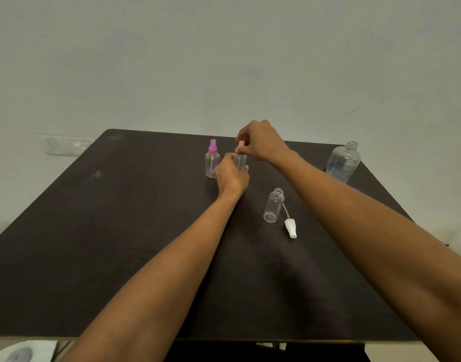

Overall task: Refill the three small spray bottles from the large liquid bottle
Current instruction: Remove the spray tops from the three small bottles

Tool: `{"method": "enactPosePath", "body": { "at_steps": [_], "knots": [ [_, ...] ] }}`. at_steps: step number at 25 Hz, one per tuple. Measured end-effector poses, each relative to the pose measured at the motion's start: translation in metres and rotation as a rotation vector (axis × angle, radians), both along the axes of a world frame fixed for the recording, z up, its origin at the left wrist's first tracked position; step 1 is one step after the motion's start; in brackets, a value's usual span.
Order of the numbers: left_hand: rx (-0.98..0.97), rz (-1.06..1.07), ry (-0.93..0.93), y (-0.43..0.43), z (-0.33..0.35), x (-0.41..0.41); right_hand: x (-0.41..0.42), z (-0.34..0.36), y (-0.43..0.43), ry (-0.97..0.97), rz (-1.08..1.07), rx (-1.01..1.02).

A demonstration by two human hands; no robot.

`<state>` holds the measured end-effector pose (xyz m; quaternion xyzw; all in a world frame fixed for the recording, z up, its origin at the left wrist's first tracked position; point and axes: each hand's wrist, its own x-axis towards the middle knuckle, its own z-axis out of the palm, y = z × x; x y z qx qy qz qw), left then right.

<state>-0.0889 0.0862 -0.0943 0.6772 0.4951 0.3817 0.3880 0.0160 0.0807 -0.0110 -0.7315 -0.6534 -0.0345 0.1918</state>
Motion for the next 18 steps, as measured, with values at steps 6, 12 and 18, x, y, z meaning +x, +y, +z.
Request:
{"method": "enactPosePath", "body": {
  "at_steps": [6, 12, 18],
  "knots": [
    [0.070, 0.007, -0.023, -0.002, 0.004, -0.009, 0.000, 0.011, -0.013, 0.046, 0.013, 0.009],
    [0.221, -0.006, -0.029, -0.033, 0.023, -0.046, -0.022, 0.049, -0.053, -0.004, 0.069, 0.001],
    [0.311, -0.044, -0.017, -0.085, 0.046, -0.098, -0.052, 0.074, -0.099, -0.045, 0.195, -0.061]
  ]
}}
